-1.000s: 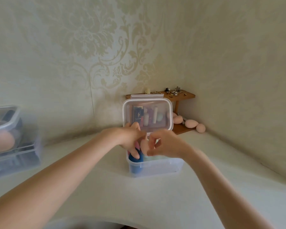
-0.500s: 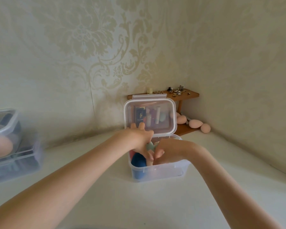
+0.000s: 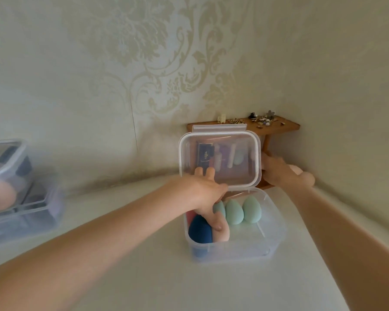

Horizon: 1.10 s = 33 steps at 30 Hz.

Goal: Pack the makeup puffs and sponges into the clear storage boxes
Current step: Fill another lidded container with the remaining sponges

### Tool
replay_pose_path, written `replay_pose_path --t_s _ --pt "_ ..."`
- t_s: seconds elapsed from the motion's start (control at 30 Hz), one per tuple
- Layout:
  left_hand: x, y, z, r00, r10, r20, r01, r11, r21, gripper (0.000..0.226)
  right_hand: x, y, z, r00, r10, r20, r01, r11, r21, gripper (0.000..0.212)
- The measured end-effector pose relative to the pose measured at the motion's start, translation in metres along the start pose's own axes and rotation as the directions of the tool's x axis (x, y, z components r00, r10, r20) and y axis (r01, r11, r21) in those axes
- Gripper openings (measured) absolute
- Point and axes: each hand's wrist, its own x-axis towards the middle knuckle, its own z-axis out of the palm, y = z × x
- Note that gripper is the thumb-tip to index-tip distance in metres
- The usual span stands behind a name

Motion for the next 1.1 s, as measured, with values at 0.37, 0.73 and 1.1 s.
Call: replay_pose_path --t_s 0.37,0.73,1.1 --pt "0.002 0.002 0.002 1.000 -0.024 -0.007 0.024 0.999 0.024 0.051 -0.044 0.003 -0.070 0.973 0.220 -0.068 -0.154 0.842 0.517 0.023" --pt "-0.006 0.007 0.003 0.996 -0.084 -0.009 0.084 0.995 0.052 0.066 -0.145 -0.075 -0.051 0.908 -0.277 0.314 0.232 0.957 0.174 0.033" --pt "0.002 0.009 0.003 0.989 0.023 -0.143 -0.012 0.997 0.079 0.075 -0.139 -0.076 -0.056 0.863 -0.351 0.363 0.281 0.932 0.230 0.016"
